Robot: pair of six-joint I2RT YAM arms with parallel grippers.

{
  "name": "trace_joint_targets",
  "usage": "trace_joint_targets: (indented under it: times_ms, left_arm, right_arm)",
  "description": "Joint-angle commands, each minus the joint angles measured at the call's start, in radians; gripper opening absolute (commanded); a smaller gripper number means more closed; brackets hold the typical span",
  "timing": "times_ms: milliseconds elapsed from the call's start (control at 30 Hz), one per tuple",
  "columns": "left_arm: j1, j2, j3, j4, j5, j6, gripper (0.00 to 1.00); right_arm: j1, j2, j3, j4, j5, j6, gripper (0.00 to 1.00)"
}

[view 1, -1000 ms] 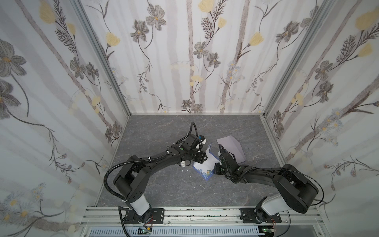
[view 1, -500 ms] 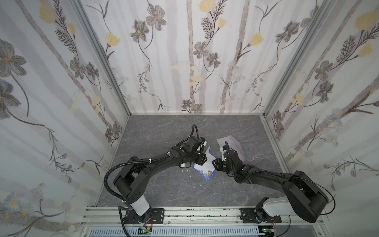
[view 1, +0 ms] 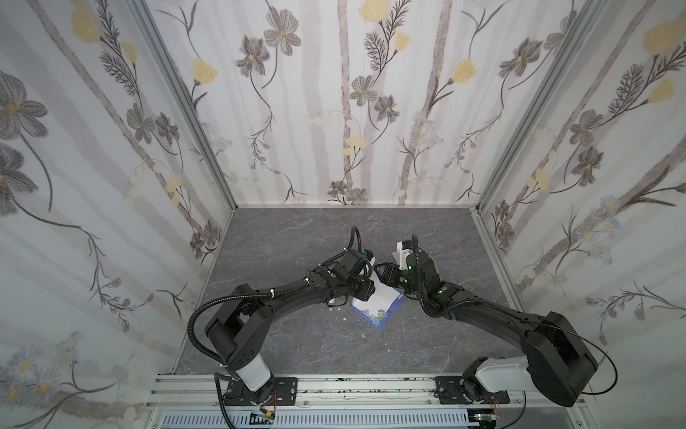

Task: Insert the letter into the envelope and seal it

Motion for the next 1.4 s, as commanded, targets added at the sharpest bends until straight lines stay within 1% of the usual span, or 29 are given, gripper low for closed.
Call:
trace_joint_targets:
  times_ms: [0,233,400,600,733,1100,1367]
  left_arm:
    - [-0.004,-0.009,0.011,-0.002,-0.023,0.007,0.47]
    - [-0.009,-0.014,0.010,-0.003,-0.040,0.012,0.47]
    - [-0.013,-0.018,0.014,-0.003,-0.052,0.016,0.47]
    - [-0.017,-0.024,0.014,-0.003,-0.057,0.016,0.47]
    - [-0.019,-0.029,0.013,-0.002,-0.055,0.015,0.47]
    - [-0.025,-0.045,0.002,-0.002,-0.059,0.011,0.47]
    - [-0.031,-0.066,-0.007,-0.003,-0.059,0.003,0.48]
  right_arm:
    - [0.001,0.033,0.051,-0.027,0.044,0.017,0.59]
    - [0.001,0.113,0.106,-0.061,0.086,0.024,0.59]
    - [0.001,0.146,0.117,-0.059,0.091,0.028,0.58]
    - [0.001,0.153,0.117,-0.060,0.093,0.031,0.50]
    - [0.001,0.145,0.107,-0.069,0.094,0.031,0.43]
    - [0.002,0.098,0.076,-0.076,0.102,0.034,0.41]
    - [0.007,0.071,0.046,-0.088,0.109,0.038,0.30]
